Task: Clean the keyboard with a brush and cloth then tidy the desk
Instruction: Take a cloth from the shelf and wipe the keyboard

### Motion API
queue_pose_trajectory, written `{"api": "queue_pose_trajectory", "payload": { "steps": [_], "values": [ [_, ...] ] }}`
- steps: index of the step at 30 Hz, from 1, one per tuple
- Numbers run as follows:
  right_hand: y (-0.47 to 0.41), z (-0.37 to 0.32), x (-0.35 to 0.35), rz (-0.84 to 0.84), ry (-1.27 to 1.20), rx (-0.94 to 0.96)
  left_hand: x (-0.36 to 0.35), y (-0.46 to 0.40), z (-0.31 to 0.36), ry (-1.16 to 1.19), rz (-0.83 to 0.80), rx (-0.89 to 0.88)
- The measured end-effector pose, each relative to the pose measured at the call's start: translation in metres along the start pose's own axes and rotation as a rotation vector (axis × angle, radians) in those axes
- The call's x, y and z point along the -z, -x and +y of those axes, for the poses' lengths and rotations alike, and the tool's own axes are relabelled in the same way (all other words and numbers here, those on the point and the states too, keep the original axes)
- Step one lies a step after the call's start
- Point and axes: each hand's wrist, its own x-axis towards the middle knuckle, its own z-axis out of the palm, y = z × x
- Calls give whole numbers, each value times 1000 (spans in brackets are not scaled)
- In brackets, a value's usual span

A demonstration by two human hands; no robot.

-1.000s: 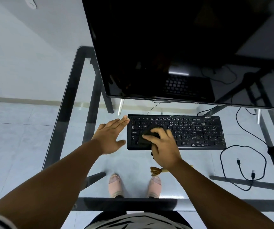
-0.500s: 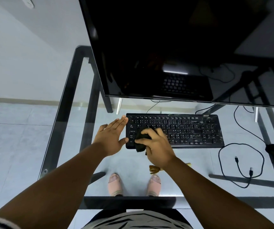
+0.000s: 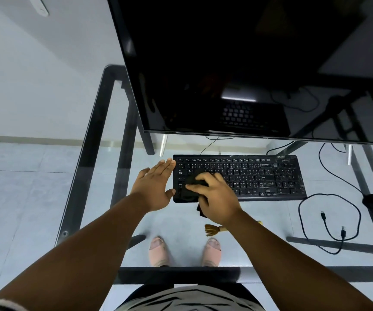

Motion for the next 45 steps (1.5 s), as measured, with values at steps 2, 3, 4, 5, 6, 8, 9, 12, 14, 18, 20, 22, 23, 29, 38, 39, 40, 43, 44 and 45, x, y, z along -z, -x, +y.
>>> {"api": "queue_pose_trajectory", "payload": {
  "steps": [2, 3, 4, 5, 6, 8, 9, 12, 14, 18, 20, 22, 23, 29, 38, 39, 40, 43, 44, 45],
  "values": [
    [4, 10, 3, 49, 14, -52, 1, 0, 2, 0, -2, 7],
    [5, 15, 3, 86, 15, -86, 1, 1, 2, 2, -3, 12],
    [5, 18, 3, 127, 12, -133, 1, 1, 3, 5, -4, 17],
    [5, 18, 2, 166, 4, -196, 1, 1, 3, 10, -5, 21],
    [3, 17, 0, 202, -10, -262, 1, 1, 4, 14, -7, 24],
    [0, 10, -5, 244, -34, -316, 0, 1, 5, 24, -8, 32],
    [-2, 6, -7, 228, -32, -283, -1, 2, 6, 28, -7, 38],
    [1, 8, -5, 117, 24, -124, -2, 2, 7, 32, -4, 53],
    [6, 19, 2, 132, 48, -150, -1, 2, 8, 38, -11, 63],
    [3, 29, 4, 279, 24, -409, -1, 2, 11, 53, -7, 72],
    [-7, 17, -2, 283, 9, -423, -1, 2, 12, 62, -3, 74],
    [-13, 7, -6, 207, 7, -322, 0, 2, 11, 63, 0, 74],
    [-12, 7, -4, 166, 21, -256, 0, 2, 12, 63, -2, 73],
    [-8, 28, 10, 225, 63, -451, 0, 1, 12, 55, -9, 76],
    [-12, 19, 11, 167, 47, -472, 1, 2, 13, 51, -7, 69],
    [-13, 19, 11, 201, 31, -555, 1, 2, 14, 53, -6, 70],
    [-16, 15, 10, 225, 14, -600, 0, 2, 13, 54, -2, 69],
    [-28, -5, 3, 190, -19, -477, 0, 2, 12, 66, 4, 66],
    [-31, -9, 2, 142, -14, -390, -1, 1, 11, 65, 7, 64],
    [-33, -8, 3, 101, 2, -316, -2, 1, 10, 62, 8, 63]
  ]
}}
